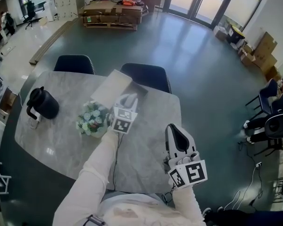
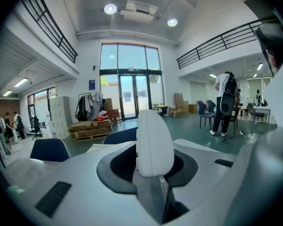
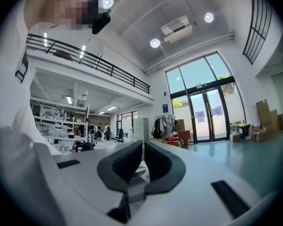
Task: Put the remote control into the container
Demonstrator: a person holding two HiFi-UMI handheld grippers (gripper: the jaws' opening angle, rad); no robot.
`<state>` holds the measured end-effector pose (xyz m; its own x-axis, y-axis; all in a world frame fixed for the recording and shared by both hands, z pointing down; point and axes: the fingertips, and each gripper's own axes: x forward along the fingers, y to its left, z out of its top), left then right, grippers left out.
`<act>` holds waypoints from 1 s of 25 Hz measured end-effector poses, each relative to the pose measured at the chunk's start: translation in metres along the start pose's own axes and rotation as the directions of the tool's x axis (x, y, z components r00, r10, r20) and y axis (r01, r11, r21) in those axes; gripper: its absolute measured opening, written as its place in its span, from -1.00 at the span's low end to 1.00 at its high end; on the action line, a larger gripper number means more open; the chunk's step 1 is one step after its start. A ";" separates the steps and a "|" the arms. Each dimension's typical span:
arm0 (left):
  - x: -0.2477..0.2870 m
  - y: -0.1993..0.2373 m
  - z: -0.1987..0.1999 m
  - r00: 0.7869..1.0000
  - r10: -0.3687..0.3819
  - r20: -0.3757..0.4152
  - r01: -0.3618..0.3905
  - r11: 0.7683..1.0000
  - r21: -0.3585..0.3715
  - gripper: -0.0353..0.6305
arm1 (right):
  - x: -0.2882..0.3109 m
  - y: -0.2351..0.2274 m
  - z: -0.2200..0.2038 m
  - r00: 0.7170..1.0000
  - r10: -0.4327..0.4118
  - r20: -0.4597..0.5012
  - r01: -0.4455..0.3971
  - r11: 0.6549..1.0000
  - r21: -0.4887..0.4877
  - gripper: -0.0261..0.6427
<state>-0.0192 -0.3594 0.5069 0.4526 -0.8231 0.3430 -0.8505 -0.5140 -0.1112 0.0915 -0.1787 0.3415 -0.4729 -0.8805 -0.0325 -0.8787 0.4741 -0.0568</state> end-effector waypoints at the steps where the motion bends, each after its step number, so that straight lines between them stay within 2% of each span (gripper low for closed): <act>1: 0.005 0.001 -0.002 1.000 -0.001 -0.010 0.001 1.000 0.009 -0.55 | 0.001 -0.002 -0.001 1.000 -0.005 -0.005 0.005 1.000 0.000 -0.87; 7: 0.038 0.002 -0.023 0.997 -0.003 -0.081 0.011 0.995 0.097 -0.55 | 0.009 -0.017 -0.012 0.999 -0.029 -0.032 0.029 1.000 0.008 -0.87; 13: 0.060 0.003 -0.034 0.993 0.013 -0.118 0.007 0.987 0.162 -0.55 | 0.012 -0.029 -0.022 0.997 -0.051 -0.057 0.052 0.999 0.016 -0.87; 22: 0.087 0.004 -0.044 0.993 0.033 -0.117 0.000 0.962 0.274 -0.55 | 0.015 -0.039 -0.036 0.993 -0.077 -0.090 0.080 0.997 0.024 -0.87; 25: 0.094 0.003 -0.046 0.994 0.033 -0.109 0.004 0.947 0.322 -0.55 | 0.016 -0.042 -0.041 0.991 -0.082 -0.103 0.085 0.996 0.025 -0.87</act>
<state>0.0081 -0.4269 0.5820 0.3924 -0.8085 0.4385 -0.7175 -0.5674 -0.4041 0.1176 -0.2127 0.3847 -0.4032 -0.9120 0.0750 -0.9139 0.3971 -0.0842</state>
